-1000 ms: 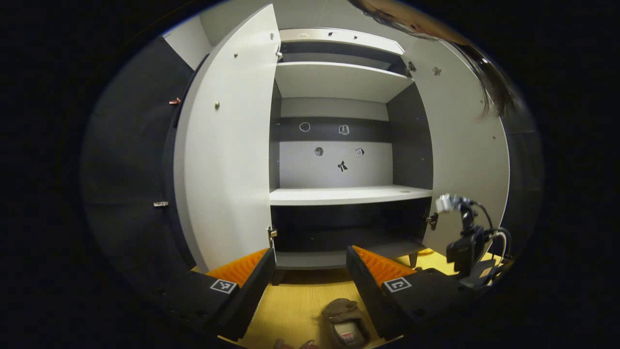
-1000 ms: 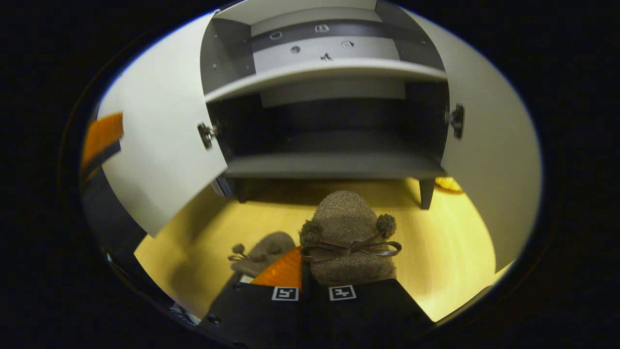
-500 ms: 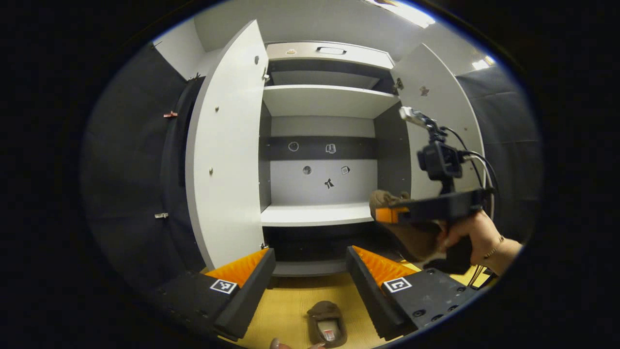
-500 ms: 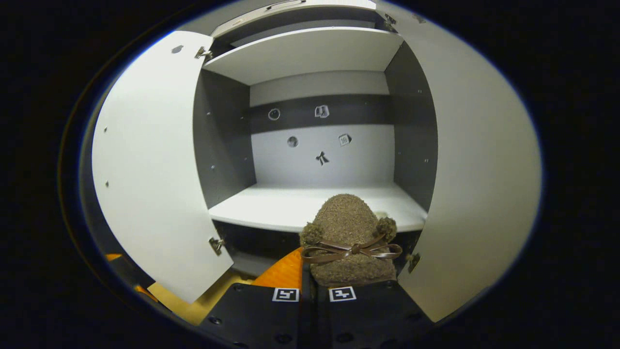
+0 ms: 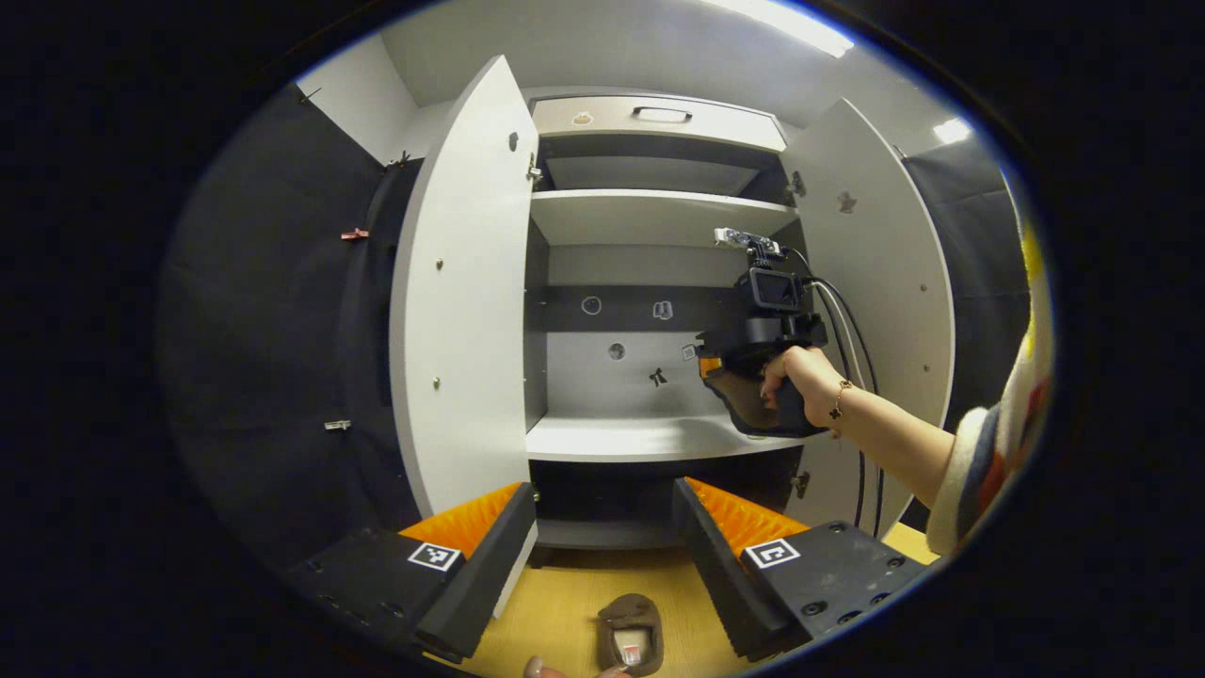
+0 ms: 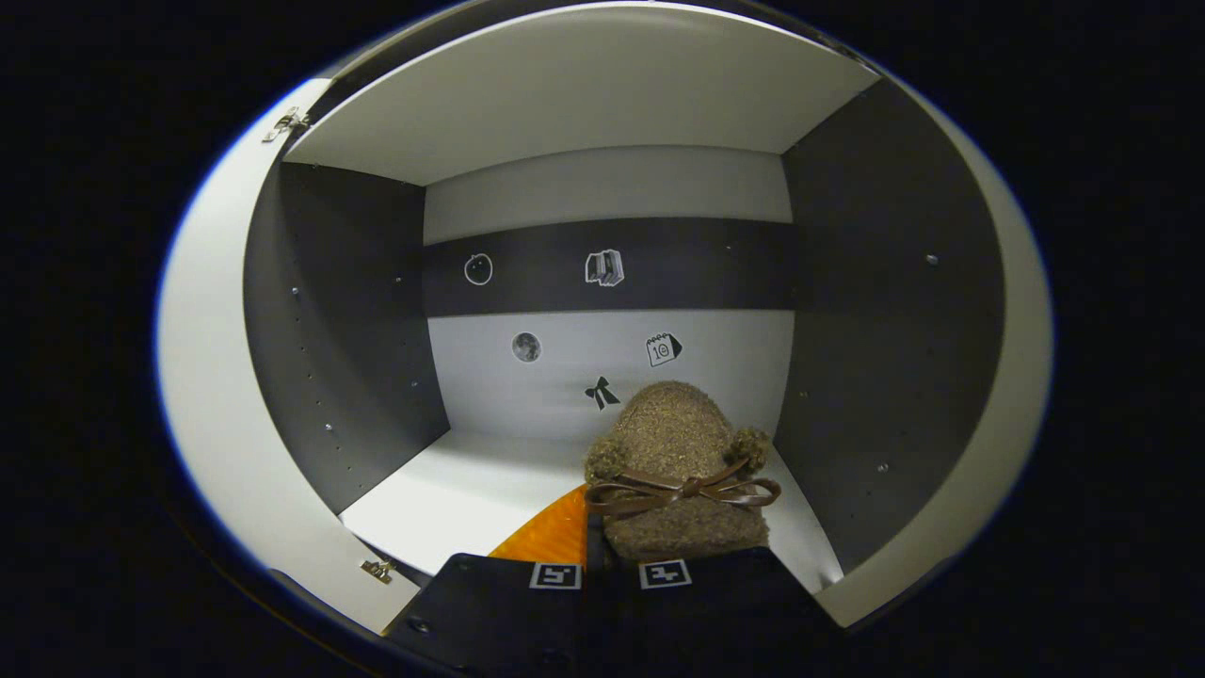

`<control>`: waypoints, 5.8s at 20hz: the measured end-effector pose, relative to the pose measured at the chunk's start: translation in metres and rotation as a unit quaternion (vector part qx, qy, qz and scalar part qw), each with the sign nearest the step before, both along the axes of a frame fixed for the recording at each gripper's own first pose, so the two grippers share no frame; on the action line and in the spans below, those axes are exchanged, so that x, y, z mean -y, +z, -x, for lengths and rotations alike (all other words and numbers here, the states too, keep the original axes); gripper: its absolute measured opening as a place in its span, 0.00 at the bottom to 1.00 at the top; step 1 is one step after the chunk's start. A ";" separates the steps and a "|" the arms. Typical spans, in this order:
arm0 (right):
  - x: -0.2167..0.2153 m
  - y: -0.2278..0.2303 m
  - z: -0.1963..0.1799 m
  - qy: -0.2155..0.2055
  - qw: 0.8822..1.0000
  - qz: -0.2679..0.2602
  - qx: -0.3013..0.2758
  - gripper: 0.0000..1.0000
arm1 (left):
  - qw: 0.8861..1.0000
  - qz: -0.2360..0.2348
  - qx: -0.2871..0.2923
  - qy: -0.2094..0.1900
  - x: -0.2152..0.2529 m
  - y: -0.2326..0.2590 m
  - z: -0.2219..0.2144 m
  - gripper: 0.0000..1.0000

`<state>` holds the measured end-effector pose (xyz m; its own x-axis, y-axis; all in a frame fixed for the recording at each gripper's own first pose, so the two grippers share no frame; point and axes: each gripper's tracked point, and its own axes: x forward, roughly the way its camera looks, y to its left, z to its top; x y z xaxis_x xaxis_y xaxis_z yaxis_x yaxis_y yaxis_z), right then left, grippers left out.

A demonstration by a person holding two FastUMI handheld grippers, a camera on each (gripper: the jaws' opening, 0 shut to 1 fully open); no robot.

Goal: Grab one shoe with the right hand and put it into the shoe cabinet, grab the other shoe with the left hand and put it into the shoe cabinet; then close the right door with the right hand and the left door with the left hand.

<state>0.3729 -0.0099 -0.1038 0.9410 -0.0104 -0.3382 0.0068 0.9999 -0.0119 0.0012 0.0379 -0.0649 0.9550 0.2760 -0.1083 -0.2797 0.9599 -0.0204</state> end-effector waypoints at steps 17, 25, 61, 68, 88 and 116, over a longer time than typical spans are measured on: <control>0.013 -0.105 -0.069 -0.025 0.987 -0.035 -0.156 0.27 | 0.997 -0.011 -0.022 0.075 -0.049 -0.002 0.024 0.94; -0.013 -0.042 -0.002 0.034 0.996 -0.029 -0.073 0.98 | 0.999 0.000 -0.018 0.040 -0.040 -0.003 0.026 0.94; 0.054 -0.190 0.292 0.033 0.997 0.065 -0.034 0.99 | 0.965 0.113 -0.232 -0.057 0.013 -0.391 -0.066 0.36; 0.048 -0.191 0.290 0.049 0.996 0.062 -0.045 0.99 | 0.965 0.098 -0.229 -0.086 0.027 -0.347 -0.062 0.05; 0.000 -0.100 0.291 0.153 0.988 0.008 -0.024 0.99 | 0.998 0.021 -0.061 -0.018 -0.063 0.006 -0.270 0.05; 0.000 -0.078 0.248 0.158 0.987 0.016 -0.004 0.98 | 0.988 0.007 -0.149 -0.034 -0.110 -0.052 -0.401 0.98</control>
<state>0.1244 -0.0097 -0.1815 0.8959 0.2729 -0.3507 -0.3061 0.9511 -0.0419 0.4022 0.1482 -0.1172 0.8962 0.2090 -0.3914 -0.2101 0.9768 0.0405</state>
